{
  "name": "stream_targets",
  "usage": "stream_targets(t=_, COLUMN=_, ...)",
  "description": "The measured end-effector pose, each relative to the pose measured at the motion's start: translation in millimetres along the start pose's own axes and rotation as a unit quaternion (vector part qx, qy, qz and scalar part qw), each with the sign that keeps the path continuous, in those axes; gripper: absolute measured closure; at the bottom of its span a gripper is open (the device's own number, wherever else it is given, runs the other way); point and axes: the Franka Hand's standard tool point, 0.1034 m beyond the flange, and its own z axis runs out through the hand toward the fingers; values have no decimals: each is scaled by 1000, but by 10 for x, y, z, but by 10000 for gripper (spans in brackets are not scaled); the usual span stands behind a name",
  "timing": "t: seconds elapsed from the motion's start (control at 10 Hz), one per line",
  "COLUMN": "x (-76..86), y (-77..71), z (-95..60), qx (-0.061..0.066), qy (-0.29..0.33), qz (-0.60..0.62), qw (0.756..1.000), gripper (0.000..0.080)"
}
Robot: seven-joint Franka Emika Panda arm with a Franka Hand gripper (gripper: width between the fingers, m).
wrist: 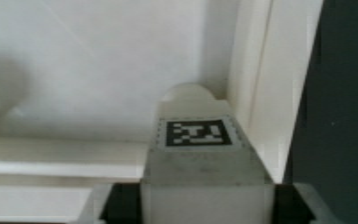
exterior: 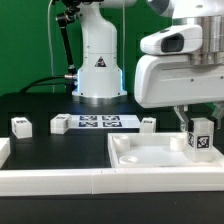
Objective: Assemble square table
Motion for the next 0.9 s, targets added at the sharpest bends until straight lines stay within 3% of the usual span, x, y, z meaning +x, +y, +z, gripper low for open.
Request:
stream_targets(t=0.2, x=32, y=45, z=-11, qx=9, qy=15, qz=101, qw=995, gripper=509)
stream_targets(t=0.4, x=31, y=56, z=-11, qx=9, qy=14, qz=176, qw=984, gripper=508)
stream_targets(t=0.9, x=14, y=186, z=-5, qx=-6, qy=13, qz=351, qw=936, gripper=500)
